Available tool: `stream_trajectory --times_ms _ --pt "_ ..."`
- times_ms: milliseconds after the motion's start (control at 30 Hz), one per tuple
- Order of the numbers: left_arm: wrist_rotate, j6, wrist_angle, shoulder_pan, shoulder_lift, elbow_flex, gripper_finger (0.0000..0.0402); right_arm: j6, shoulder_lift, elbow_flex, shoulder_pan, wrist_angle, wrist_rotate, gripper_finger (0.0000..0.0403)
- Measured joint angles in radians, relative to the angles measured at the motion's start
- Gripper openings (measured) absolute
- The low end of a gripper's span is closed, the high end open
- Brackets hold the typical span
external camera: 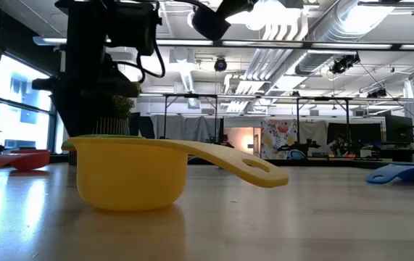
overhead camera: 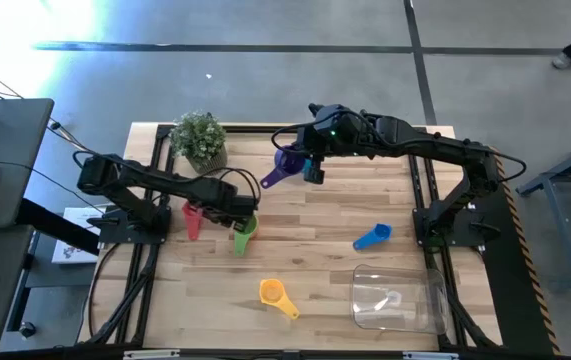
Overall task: Nest measuring cups in basket
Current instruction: Stack the violet measuring cup on top of the green measuring cup
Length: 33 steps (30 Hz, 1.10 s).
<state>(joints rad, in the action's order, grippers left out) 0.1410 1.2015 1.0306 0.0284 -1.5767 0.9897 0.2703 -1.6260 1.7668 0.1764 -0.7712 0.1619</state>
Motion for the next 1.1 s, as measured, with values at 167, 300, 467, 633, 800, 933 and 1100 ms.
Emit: stream_trajectory --times_ms 167,300,467,633,800,933,1100 --pt "0.000 -0.007 -0.057 0.000 -0.032 0.000 0.0097 0.009 0.000 0.000 0.000 -0.004 0.000 0.0000" --pt "-0.009 -0.027 -0.116 0.000 -0.061 0.000 0.0097 0.012 0.000 0.000 0.000 -0.007 0.000 0.0000" --pt "-0.058 -0.035 -0.217 0.001 -0.088 0.000 0.0097 0.012 0.000 0.000 0.000 -0.013 0.000 0.0000" --pt "-0.066 -0.038 -0.302 0.005 -0.096 0.000 0.0097 0.019 0.000 0.000 0.001 -0.017 0.000 0.0000" --pt "-0.086 -0.053 -0.382 0.005 -0.096 0.000 0.0097 0.023 0.000 0.000 0.001 -0.026 0.000 0.0000" --pt "-0.108 -0.083 -0.384 0.005 -0.096 0.000 0.0097 0.023 0.000 0.000 0.001 -0.036 0.000 0.0000" --pt "-0.112 -0.115 -0.373 -0.006 -0.090 0.002 0.0094 0.001 0.000 0.000 0.001 -0.073 0.000 0.0000"
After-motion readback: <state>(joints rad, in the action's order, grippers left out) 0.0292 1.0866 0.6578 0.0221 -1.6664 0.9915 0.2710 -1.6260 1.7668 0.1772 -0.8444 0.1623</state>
